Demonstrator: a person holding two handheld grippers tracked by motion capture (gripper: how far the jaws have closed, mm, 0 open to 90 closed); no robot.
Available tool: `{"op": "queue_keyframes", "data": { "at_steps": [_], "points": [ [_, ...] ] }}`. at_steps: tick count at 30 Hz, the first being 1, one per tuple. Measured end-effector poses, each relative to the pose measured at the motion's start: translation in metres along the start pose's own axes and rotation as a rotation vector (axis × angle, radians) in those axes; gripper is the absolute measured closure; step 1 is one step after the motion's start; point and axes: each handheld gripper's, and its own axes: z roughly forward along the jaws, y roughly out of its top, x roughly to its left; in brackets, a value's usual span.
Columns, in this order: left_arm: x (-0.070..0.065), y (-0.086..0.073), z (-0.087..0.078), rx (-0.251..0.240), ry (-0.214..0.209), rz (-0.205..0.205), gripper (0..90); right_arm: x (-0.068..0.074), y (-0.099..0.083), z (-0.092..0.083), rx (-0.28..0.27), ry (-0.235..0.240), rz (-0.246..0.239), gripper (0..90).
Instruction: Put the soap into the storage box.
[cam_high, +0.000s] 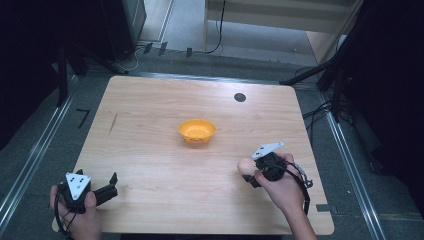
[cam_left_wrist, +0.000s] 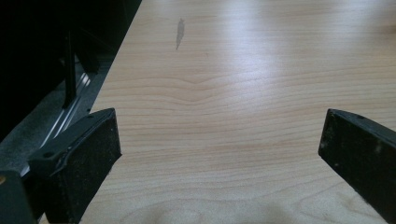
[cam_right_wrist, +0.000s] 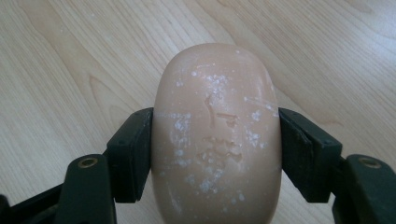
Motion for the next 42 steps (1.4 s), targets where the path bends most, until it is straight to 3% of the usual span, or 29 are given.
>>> {"op": "queue_keyframes", "data": {
  "at_steps": [10,19,23,34,42],
  "points": [
    [0.000,0.000,0.000,-0.003,-0.009,0.001,0.0,-0.007,0.014,-0.001,-0.002,0.046,-0.012,33.8],
    [0.000,0.000,-0.001,-0.006,-0.014,0.006,0.0,-0.014,0.023,-0.005,0.005,0.041,-0.028,33.8],
    [0.000,0.000,0.000,-0.001,-0.011,0.006,0.0,-0.015,0.024,-0.007,-0.017,0.050,-0.009,33.8],
    [-0.001,0.000,0.001,0.008,-0.005,0.008,0.0,-0.027,0.026,0.001,-0.016,0.085,-0.002,33.8],
    [0.000,0.000,0.001,0.007,-0.014,0.002,0.0,-0.029,0.043,0.008,0.002,0.085,-0.021,33.8]
  ]
}}
